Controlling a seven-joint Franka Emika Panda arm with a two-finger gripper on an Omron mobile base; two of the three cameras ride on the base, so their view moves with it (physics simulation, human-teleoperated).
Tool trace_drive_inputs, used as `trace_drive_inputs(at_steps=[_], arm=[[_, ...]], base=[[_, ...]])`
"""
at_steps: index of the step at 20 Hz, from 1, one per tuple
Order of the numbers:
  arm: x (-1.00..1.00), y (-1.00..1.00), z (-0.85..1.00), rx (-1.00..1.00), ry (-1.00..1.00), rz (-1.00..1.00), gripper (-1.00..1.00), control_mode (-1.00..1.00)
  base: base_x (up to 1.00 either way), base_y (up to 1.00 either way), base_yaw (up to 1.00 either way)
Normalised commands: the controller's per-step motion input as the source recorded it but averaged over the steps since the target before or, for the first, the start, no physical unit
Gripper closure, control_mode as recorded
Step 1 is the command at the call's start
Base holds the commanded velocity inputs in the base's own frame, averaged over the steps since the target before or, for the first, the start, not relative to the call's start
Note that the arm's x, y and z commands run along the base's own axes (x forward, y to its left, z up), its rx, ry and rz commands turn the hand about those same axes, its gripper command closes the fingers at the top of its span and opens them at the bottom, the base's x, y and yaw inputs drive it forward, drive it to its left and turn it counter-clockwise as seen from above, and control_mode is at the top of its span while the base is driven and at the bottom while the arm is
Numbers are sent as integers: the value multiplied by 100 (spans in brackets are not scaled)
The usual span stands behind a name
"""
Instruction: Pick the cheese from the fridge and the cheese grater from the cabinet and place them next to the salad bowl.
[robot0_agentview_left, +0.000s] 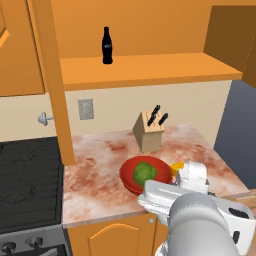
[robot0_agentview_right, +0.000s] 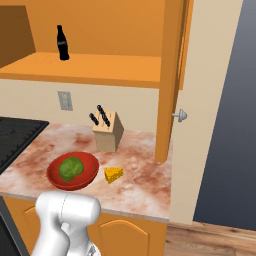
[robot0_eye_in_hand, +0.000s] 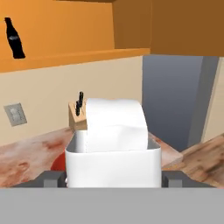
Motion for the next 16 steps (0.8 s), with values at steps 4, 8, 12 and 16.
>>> trace_drive_inputs(at_steps=[4,8,12,16], arm=[[26,5,-37,-3,-3,0,100,-100],[31,3,-22,-13,-13,0,100,-100],[19,3,-20,-16,-21,0,100,-100],[18,0,-30,-4,-12,1,100,-100]], base=[[0,0,0],[0,0,0],[0,0,0],[0,0,0]])
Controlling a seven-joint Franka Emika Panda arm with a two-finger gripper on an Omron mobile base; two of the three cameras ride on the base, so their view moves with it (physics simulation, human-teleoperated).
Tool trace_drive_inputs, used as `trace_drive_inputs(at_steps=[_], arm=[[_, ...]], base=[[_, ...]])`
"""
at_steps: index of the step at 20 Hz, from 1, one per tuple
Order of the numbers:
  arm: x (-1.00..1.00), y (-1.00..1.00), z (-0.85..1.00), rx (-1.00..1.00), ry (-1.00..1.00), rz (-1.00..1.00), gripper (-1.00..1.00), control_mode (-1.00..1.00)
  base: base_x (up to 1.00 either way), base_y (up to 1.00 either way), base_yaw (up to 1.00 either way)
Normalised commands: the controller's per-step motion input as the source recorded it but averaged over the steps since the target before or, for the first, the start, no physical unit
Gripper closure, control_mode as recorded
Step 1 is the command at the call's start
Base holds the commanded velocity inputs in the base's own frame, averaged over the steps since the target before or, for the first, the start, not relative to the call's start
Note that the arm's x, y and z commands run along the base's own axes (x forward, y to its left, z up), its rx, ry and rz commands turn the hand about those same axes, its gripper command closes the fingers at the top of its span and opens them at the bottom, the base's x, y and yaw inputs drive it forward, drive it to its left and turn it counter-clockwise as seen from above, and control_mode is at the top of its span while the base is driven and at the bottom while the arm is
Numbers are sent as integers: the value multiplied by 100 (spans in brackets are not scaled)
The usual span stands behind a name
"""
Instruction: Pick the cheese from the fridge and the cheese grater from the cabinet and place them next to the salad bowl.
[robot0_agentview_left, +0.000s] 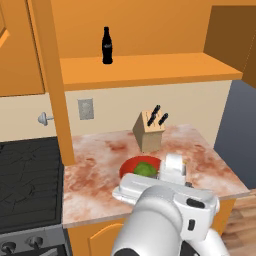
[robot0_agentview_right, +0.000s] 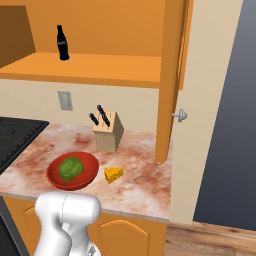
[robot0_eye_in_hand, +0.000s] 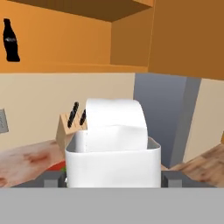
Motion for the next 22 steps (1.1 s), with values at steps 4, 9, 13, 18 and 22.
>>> trace_drive_inputs(at_steps=[4,9,13,18,22], arm=[[21,-8,-37,-1,-12,4,100,-100],[16,0,-38,-5,-19,5,100,-100],[21,0,-46,-6,-19,6,100,-100],[37,0,-46,-4,-12,5,100,-100],[41,-1,-34,0,0,3,100,-100]], base=[[0,0,0],[0,0,0],[0,0,0],[0,0,0],[0,0,0]])
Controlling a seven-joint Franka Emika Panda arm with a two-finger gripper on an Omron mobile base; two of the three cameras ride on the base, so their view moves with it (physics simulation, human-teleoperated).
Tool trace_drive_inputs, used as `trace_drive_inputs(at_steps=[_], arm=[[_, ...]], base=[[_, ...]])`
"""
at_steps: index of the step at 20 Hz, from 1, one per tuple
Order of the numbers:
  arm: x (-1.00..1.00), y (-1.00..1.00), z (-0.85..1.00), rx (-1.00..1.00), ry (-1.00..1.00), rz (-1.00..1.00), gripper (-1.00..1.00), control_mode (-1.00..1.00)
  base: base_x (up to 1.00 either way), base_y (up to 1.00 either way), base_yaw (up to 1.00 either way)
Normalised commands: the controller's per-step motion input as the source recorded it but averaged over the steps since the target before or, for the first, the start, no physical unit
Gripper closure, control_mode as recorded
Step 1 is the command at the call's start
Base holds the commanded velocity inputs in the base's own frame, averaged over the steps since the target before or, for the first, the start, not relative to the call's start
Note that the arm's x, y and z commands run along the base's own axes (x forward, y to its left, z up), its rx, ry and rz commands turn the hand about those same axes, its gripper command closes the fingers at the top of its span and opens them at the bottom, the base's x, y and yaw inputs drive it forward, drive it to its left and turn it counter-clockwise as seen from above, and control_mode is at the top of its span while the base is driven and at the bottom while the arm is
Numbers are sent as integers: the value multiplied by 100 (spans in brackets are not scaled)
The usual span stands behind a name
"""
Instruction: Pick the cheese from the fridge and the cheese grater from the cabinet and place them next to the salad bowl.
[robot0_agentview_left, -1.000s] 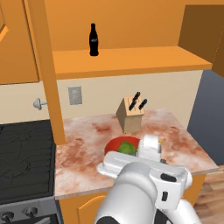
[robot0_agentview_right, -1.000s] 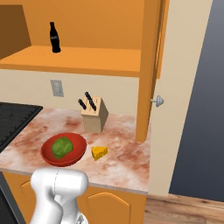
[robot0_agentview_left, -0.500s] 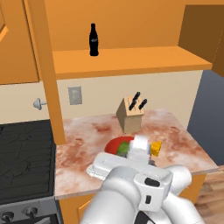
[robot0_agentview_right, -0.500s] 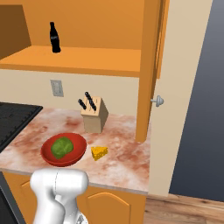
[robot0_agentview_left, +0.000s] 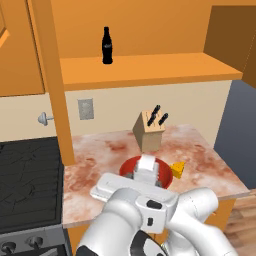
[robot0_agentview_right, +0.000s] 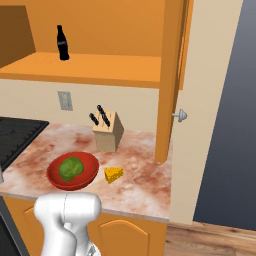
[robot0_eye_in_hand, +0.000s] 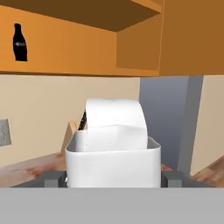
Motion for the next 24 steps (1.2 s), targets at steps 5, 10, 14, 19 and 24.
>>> trace_drive_inputs(at_steps=[5,10,14,19,24], arm=[[28,-5,-32,0,-1,2,100,-100],[14,-2,-36,-1,0,0,100,-100],[16,-3,-34,-3,0,0,100,-100],[16,-8,-28,-3,-4,0,100,-100],[23,-8,-34,-1,-2,0,100,-100]], base=[[0,0,0],[0,0,0],[0,0,0],[0,0,0],[0,0,0]])
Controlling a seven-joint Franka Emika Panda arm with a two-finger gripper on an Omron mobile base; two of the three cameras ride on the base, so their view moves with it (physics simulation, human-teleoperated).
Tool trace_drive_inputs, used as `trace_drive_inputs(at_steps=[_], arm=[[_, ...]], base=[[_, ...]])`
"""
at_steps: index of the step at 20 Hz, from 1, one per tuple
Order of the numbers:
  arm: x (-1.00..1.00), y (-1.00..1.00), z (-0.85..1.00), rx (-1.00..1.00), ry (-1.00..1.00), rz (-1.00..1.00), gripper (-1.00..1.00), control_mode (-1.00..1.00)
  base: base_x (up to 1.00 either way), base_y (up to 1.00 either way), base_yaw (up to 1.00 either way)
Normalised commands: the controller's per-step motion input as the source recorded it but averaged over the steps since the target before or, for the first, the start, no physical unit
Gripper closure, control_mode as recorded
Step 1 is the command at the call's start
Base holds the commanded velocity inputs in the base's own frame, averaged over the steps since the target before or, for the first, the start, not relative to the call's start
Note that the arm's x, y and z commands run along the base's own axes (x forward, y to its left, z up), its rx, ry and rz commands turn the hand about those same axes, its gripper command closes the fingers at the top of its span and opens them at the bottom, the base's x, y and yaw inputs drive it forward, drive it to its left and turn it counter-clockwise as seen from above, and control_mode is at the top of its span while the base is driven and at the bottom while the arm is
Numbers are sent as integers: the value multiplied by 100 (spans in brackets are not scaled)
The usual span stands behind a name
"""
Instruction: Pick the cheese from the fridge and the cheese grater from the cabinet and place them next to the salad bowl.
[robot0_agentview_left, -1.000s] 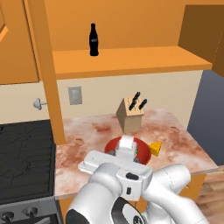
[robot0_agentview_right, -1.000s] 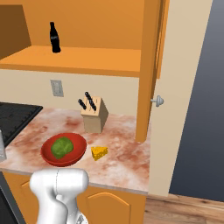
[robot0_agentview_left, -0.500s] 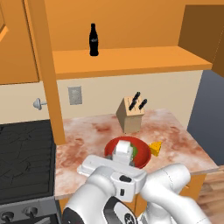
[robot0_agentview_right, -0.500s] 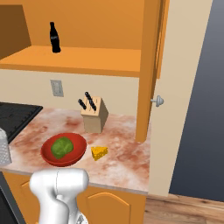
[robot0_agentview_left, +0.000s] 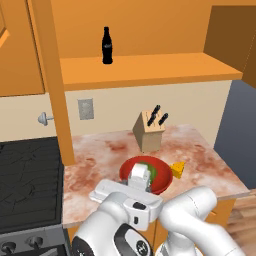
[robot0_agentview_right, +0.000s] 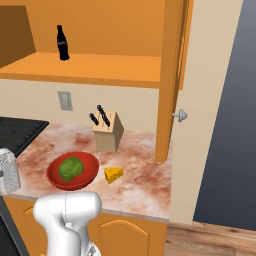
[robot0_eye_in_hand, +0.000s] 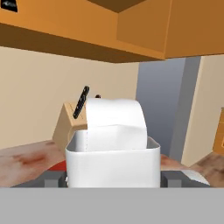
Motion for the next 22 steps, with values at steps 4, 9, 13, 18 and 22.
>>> trace_drive_inputs(at_steps=[4,9,13,18,22], arm=[[12,-9,-28,0,0,0,100,-100],[5,-6,-22,0,0,0,100,-100],[7,0,-17,0,0,2,100,-100],[15,0,-7,0,-2,3,100,-100],[24,0,-9,0,-1,2,100,-100]], base=[[0,0,0],[0,0,0],[0,0,0],[0,0,0],[0,0,0]])
